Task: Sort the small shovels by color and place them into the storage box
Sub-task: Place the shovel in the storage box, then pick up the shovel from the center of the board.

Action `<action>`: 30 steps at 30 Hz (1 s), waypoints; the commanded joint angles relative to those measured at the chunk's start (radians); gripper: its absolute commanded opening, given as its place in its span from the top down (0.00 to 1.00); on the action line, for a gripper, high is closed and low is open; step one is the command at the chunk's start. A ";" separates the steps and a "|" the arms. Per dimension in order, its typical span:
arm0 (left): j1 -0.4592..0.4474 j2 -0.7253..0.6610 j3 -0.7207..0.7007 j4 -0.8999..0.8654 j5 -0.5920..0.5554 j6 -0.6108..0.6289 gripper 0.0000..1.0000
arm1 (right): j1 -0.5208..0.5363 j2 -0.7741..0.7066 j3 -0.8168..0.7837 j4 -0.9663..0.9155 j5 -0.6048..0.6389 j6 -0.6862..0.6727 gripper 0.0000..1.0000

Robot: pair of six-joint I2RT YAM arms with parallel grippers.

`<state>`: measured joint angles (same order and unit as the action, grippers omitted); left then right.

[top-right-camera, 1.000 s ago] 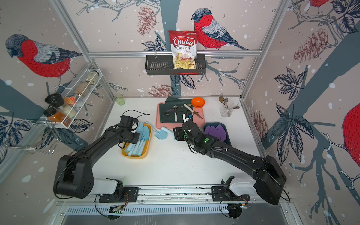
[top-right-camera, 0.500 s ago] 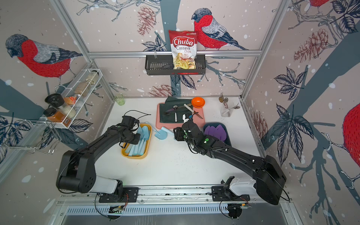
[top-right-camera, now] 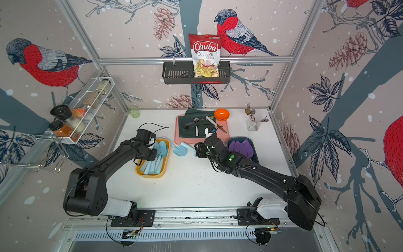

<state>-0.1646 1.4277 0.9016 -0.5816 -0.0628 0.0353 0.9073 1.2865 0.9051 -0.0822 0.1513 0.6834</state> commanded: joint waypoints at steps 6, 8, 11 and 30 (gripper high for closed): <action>0.007 -0.142 -0.046 0.075 0.053 0.073 0.58 | -0.045 -0.005 -0.030 0.035 -0.053 -0.021 0.46; 0.007 -0.177 -0.064 0.093 0.142 0.127 0.57 | -0.079 -0.001 -0.050 0.051 -0.098 -0.036 0.46; 0.005 -0.224 -0.090 0.103 0.341 0.277 0.54 | -0.130 0.003 -0.065 0.036 -0.151 -0.029 0.46; -0.190 0.167 0.364 -0.236 0.546 1.456 0.48 | -0.149 -0.183 -0.197 0.003 -0.107 0.024 0.46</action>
<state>-0.3355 1.5257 1.1877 -0.7082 0.5003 1.3106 0.7586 1.1267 0.7223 -0.0696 0.0219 0.6834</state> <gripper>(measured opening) 0.517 0.540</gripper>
